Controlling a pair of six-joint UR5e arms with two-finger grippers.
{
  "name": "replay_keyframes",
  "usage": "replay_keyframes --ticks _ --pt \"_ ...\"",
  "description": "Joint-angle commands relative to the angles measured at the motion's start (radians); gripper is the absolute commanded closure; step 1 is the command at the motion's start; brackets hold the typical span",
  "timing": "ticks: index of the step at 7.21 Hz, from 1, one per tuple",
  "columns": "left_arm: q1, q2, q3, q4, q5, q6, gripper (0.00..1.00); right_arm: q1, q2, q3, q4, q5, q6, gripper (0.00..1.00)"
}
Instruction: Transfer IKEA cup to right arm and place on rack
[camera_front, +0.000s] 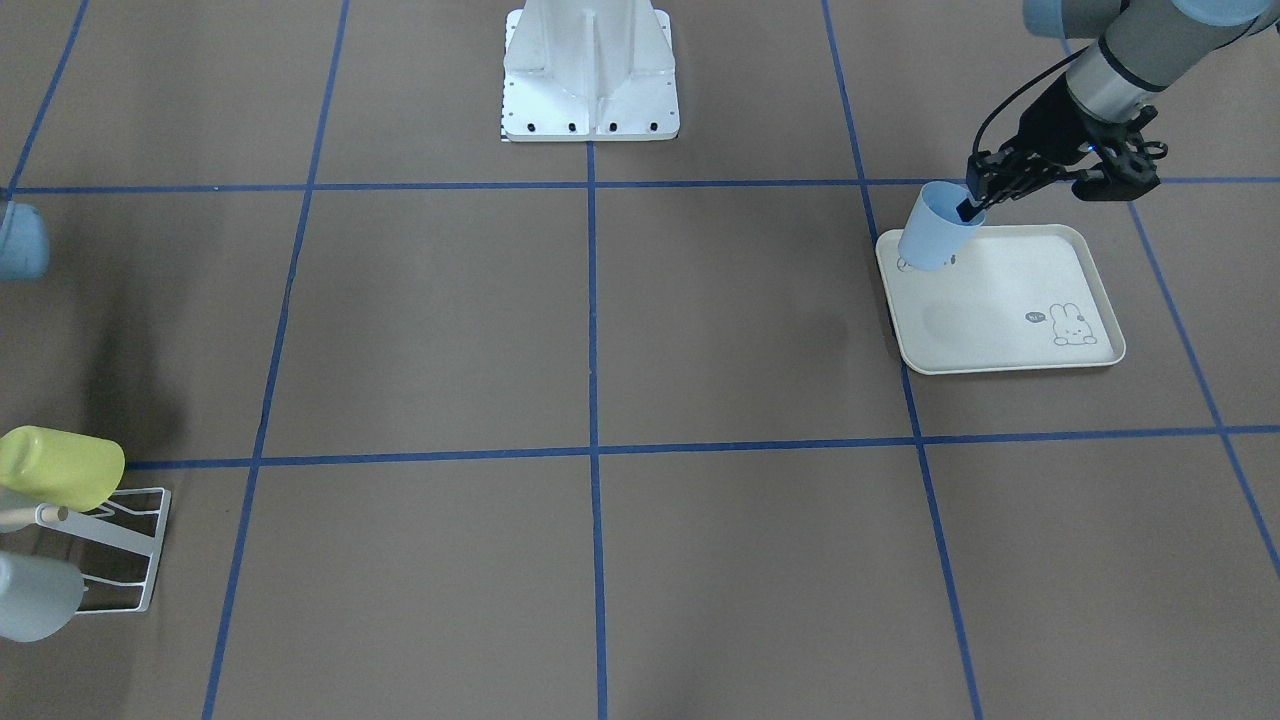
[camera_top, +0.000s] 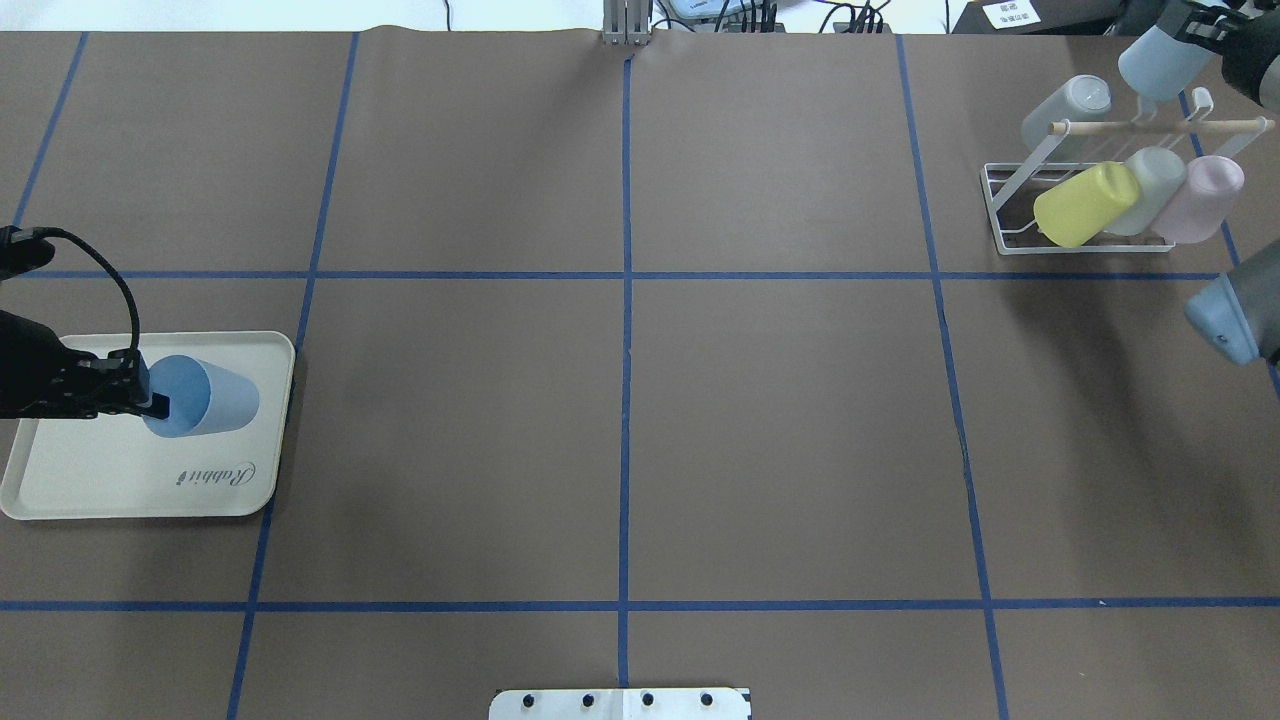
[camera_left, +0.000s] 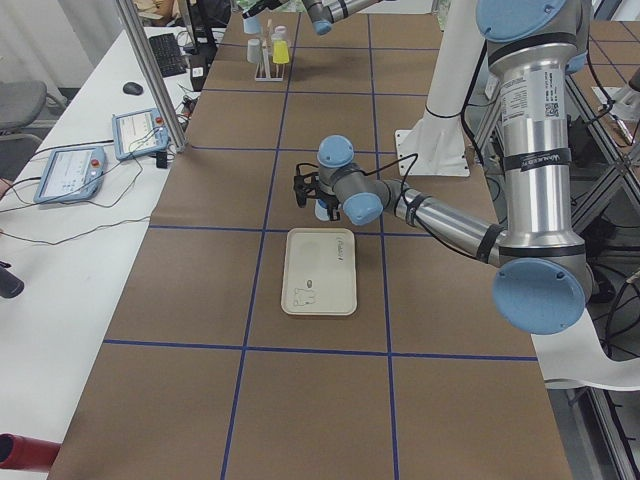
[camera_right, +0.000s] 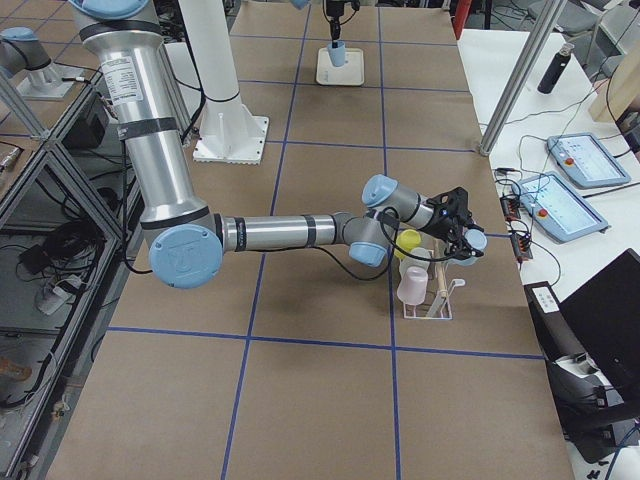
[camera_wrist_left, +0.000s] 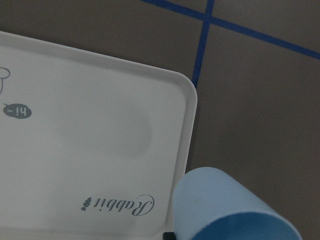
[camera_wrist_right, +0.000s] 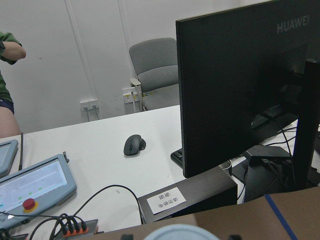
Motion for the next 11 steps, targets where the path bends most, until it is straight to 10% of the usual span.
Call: replay_keyframes --ticks 1,3,6,11 --pt "-0.010 -0.015 -0.002 0.008 -0.007 0.000 1.00 -0.003 -0.007 -0.012 0.000 0.000 -0.001 0.66" --pt "-0.045 -0.040 -0.002 0.024 -0.047 0.000 1.00 -0.014 -0.009 -0.023 0.000 -0.002 0.001 0.60" --pt "-0.173 -0.275 -0.013 0.255 -0.157 -0.006 1.00 -0.045 -0.017 -0.020 0.002 -0.035 0.004 0.01" --pt "-0.167 -0.730 0.097 0.356 -0.115 -0.400 1.00 -0.048 -0.018 0.122 0.085 0.010 0.086 0.01"
